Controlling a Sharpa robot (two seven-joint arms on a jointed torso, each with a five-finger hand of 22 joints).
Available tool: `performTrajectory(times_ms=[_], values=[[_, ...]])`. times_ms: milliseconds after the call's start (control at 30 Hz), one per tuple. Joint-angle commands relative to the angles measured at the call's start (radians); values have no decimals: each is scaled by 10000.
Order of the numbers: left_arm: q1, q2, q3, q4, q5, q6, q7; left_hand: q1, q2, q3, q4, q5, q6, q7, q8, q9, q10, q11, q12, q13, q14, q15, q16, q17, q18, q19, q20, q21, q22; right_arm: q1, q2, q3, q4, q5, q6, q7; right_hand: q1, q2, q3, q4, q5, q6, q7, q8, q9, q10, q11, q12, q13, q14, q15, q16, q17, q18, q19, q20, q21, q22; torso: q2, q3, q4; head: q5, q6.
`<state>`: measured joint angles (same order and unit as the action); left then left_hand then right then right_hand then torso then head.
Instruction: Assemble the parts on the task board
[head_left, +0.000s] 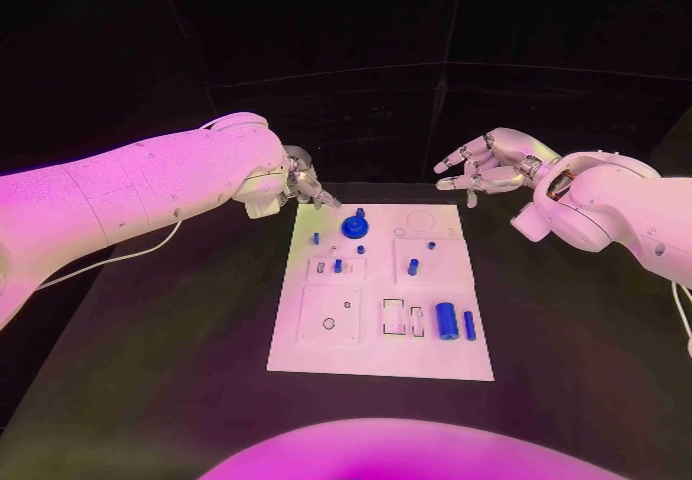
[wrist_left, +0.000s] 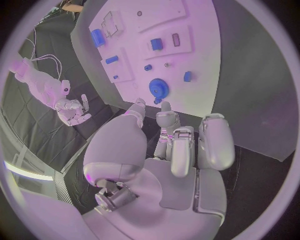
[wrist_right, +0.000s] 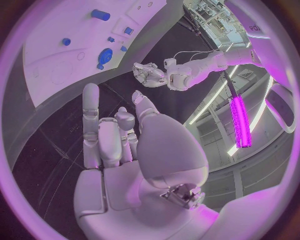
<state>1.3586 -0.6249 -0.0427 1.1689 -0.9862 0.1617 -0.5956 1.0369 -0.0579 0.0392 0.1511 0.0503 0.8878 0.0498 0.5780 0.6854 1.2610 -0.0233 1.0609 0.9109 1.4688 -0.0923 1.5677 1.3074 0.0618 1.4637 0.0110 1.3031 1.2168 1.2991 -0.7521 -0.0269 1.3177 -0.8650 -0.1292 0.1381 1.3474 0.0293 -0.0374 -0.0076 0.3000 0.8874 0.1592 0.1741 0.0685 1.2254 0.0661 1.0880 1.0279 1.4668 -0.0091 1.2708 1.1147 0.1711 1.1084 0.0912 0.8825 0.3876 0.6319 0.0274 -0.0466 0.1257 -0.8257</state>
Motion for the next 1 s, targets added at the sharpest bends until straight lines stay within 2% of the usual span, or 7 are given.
performTrajectory(times_ms=[33,133,267,467,733,1000], values=[[38,262,-2,-481,-633,758,184,115,49,-116,31,-16,-67,38,-63,-66,-67,35,-43,-35,1020,76,31,2634,145,-35,87,-77,-73,24,22,8,-14,8,93,46,-72,-9,-18,52,-38,-83,-20,35,-11,-83,6,-39,-14,50,-31,-25,-16,131,73,18,-53,-10,15,3,-8,5,14],[30,561,-59,-980,-949,963,189,115,125,-253,120,-16,-42,52,-120,-148,-78,50,-37,-41,1020,91,31,2634,155,-45,107,-123,-117,23,43,7,-23,8,84,54,-75,-10,-20,54,-33,-83,-20,35,-11,-84,6,-41,-17,50,-31,-28,-18,131,73,18,-55,-11,21,-16,-18,31,24],[-56,906,-157,-1620,-1154,1142,212,99,217,-425,243,-16,-15,64,-180,-240,-97,62,-42,-63,1020,103,31,2634,163,-48,123,-161,-149,23,40,7,-29,8,92,33,-77,-8,-21,57,-22,-84,-20,36,-10,-93,5,-50,-28,49,-31,-32,-22,131,73,19,-57,-12,19,-15,-5,69,51],[-219,1217,-197,-2295,-1264,1297,258,53,327,-670,437,-18,14,77,-240,-346,-112,74,-24,-64,1020,115,31,2634,165,-41,136,-179,-152,23,37,7,-31,7,119,13,-62,10,-14,58,23,-83,-21,43,-9,-149,2,-118,-104,45,-32,-48,-35,132,75,20,-69,-19,2,-10,-12,97,13],[-345,1437,-223,-2685,-1336,1679,281,37,353,-787,520,-22,31,78,-256,-385,-113,76,-8,-55,1020,117,31,2634,163,-35,139,-180,-146,23,38,7,-10,7,186,12,-58,16,-11,58,32,-82,-22,45,-9,-138,2,-102,-85,50,-32,-34,-11,133,75,20,-71,-21,-7,9,-11,114,-28],[-505,1501,-268,-2762,-1284,1958,340,44,421,-886,603,-22,79,69,-255,-417,-83,70,48,2,1020,114,31,2634,150,-11,139,-135,-79,23,63,7,-14,7,219,26,-58,16,-11,58,32,-82,-22,45,-9,-138,2,-102,-85,50,-32,-34,-11,133,75,20,-71,-21,3,0,-2,117,-10]])
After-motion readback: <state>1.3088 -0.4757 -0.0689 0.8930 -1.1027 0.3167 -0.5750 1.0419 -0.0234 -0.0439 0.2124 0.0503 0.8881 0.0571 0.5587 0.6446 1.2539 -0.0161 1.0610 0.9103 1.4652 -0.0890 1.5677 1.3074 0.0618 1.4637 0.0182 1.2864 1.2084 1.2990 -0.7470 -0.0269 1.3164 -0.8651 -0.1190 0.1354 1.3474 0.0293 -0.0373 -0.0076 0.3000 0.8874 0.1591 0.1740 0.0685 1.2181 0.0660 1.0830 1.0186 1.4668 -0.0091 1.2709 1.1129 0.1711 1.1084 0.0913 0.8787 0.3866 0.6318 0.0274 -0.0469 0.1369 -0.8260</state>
